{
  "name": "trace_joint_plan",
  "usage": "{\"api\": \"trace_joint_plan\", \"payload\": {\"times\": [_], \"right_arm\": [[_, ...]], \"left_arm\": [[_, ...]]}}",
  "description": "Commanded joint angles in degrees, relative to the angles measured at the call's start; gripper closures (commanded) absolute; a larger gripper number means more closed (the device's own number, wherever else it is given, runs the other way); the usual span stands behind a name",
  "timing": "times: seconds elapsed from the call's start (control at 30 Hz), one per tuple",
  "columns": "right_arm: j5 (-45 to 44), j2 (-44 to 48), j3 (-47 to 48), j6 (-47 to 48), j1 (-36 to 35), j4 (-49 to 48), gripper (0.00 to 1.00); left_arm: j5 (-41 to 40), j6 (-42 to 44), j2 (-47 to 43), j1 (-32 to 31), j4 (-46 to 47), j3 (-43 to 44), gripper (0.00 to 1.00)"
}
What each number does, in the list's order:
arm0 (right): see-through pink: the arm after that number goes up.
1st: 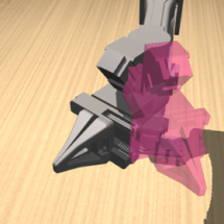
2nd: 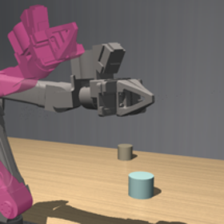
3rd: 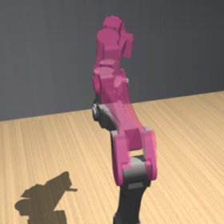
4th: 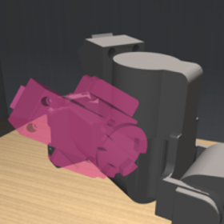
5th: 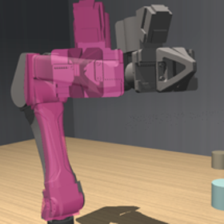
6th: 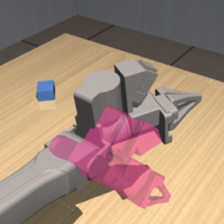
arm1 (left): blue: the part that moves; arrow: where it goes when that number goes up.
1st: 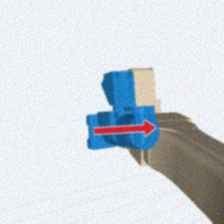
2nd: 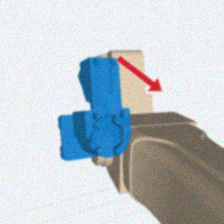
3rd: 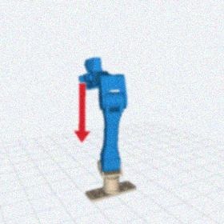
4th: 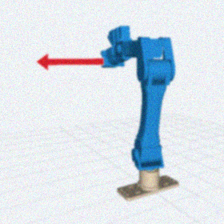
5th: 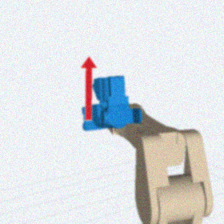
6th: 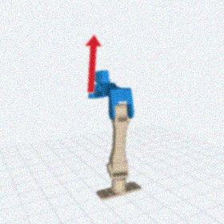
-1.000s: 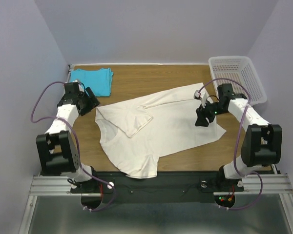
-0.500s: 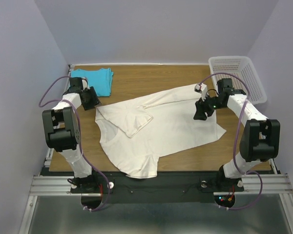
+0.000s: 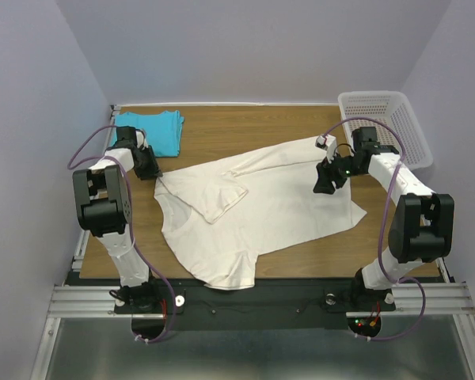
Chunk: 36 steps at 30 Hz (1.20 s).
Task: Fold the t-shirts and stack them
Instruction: Fold the tshirt
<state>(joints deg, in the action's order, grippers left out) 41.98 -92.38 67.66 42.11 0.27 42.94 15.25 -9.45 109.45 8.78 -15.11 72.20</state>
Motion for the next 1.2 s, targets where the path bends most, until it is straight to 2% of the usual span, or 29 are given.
{"api": "trace_joint_plan", "payload": {"times": [0.0,0.07,0.1,0.17,0.63,1.1,1.13,1.17], "right_arm": [[0.0,0.8,1.0,-0.4,0.1,-1.7,0.39],[-0.1,0.8,1.1,-0.4,0.3,-1.8,0.39],[0.0,0.7,1.2,-0.4,0.3,-1.8,0.39],[0.0,0.5,1.4,-0.4,0.4,-1.8,0.39],[0.2,-0.9,2.3,-0.3,0.8,-1.8,0.4],[-0.2,-2.6,3.4,0.0,0.8,-1.9,0.4],[-0.4,-2.7,3.4,0.1,0.8,-1.9,0.4],[-0.7,-2.7,3.4,0.4,0.8,-1.9,0.4]], "left_arm": [[0.9,1.6,0.4,0.5,-1.2,2.5,0.66],[1.0,1.7,-0.3,0.5,-1.1,2.3,0.77],[1.0,1.7,-0.7,0.4,-1.2,2.2,0.91],[0.8,1.8,-1.6,0.5,-1.2,2.2,1.0],[-1.6,4.6,-6.8,0.4,2.1,6.8,1.0],[-4.7,5.9,2.7,0.5,0.1,17.4,1.0],[-5.5,5.8,3.5,0.4,-0.3,18.7,0.96],[-6.0,5.5,4.6,0.4,-1.0,19.4,0.88]]}}
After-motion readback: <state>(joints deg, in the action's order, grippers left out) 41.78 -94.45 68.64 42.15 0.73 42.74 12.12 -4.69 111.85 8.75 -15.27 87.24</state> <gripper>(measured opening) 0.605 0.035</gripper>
